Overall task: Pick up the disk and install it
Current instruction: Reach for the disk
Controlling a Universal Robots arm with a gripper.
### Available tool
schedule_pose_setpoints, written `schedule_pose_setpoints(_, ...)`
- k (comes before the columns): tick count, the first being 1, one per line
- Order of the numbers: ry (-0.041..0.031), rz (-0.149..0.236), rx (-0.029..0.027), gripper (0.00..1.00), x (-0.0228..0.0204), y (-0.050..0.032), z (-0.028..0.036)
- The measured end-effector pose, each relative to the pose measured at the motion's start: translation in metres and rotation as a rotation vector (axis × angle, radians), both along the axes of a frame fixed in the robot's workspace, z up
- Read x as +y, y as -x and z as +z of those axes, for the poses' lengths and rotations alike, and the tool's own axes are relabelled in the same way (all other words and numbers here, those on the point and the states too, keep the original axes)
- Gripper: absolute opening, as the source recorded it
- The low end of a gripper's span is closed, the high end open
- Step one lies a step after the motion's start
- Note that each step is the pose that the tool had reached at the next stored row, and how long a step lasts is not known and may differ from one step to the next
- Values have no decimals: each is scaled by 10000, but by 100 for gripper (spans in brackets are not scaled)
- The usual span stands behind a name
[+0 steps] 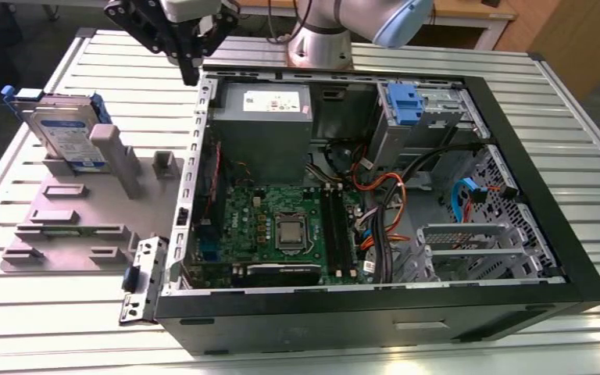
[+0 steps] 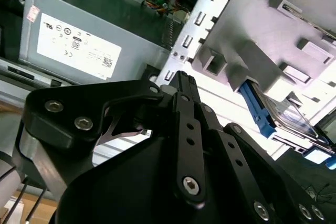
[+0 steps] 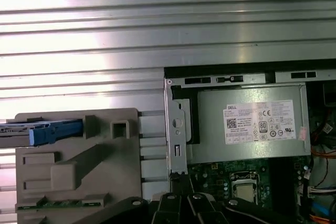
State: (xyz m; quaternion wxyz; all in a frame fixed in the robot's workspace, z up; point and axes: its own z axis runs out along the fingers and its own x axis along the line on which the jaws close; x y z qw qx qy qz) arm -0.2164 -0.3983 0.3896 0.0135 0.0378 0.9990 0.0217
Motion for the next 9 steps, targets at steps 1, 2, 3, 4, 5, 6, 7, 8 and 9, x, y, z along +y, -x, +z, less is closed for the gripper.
schedule_pose_setpoints(1, 0, -1, -1, 11, 0, 22, -1)
schedule_pose_setpoints(2, 0, -2, 0, 11, 0, 43, -2)
schedule_pose_setpoints(3, 0, -2, 0, 11, 1, 65, -4)
schedule_pose_setpoints(4, 0, -2, -1, 11, 1, 88, -5)
schedule_pose_setpoints(5, 0, -2, -1, 11, 1, 107, -6)
schedule_pose_setpoints(6, 0, -1, -1, 11, 1, 127, -7)
schedule_pose_setpoints(7, 0, -1, -1, 11, 1, 147, -8)
schedule_pose_setpoints(8, 0, -1, 0, 11, 1, 168, -9)
schedule_pose_setpoints(9, 0, -1, -1, 11, 1, 188, -10)
